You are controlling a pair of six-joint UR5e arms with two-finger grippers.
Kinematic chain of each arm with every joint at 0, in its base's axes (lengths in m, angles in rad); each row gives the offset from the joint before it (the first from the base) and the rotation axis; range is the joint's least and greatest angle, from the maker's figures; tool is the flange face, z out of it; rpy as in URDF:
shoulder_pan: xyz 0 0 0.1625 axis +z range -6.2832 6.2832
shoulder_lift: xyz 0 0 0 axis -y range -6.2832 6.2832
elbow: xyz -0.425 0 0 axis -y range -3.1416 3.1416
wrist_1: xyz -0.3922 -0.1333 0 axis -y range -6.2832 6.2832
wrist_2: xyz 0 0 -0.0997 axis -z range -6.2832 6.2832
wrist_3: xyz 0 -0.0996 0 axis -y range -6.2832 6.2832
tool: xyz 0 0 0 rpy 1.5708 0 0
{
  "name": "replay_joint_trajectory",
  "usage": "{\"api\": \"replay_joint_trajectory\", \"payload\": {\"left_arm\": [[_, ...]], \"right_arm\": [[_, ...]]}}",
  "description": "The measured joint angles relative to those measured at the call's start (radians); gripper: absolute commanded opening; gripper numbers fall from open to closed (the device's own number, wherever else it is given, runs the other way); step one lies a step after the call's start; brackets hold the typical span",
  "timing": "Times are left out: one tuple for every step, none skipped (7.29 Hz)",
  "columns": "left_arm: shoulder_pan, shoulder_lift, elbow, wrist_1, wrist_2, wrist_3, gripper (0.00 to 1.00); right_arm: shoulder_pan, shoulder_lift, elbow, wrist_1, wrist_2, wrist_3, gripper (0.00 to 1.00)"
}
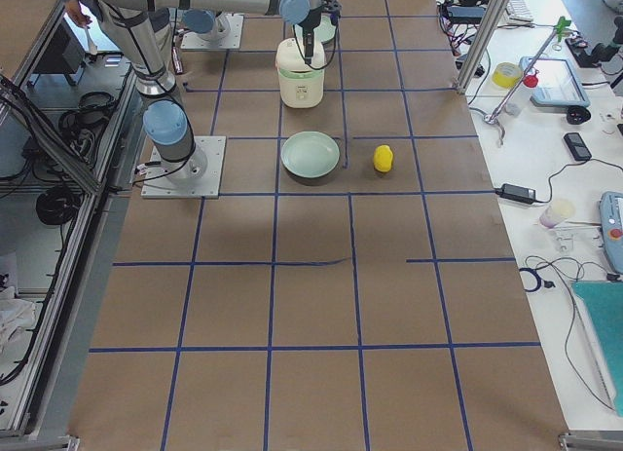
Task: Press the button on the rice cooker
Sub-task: 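Lift the right gripper away from the cooker as the lid pops open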
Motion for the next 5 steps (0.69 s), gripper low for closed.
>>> {"api": "replay_joint_trajectory", "payload": {"left_arm": [[0.0,0.0,0.0,0.0,0.0,0.0,1.0],[0.0,0.0,0.0,0.0,0.0,0.0,1.0],[0.0,0.0,0.0,0.0,0.0,0.0,1.0],[0.0,0.0,0.0,0.0,0.0,0.0,1.0],[0.0,0.0,0.0,0.0,0.0,0.0,1.0]], "right_arm": [[-0.032,0.0,-0.059,0.06,-0.011,-0.025,1.0],[-0.076,-0.001,-0.112,0.102,-0.015,-0.069,1.0],[-0.132,-0.001,-0.169,0.137,-0.016,-0.117,1.0],[-0.191,-0.001,-0.22,0.171,-0.014,-0.164,1.0],[-0.247,-0.002,-0.257,0.196,-0.009,-0.214,1.0]]}}
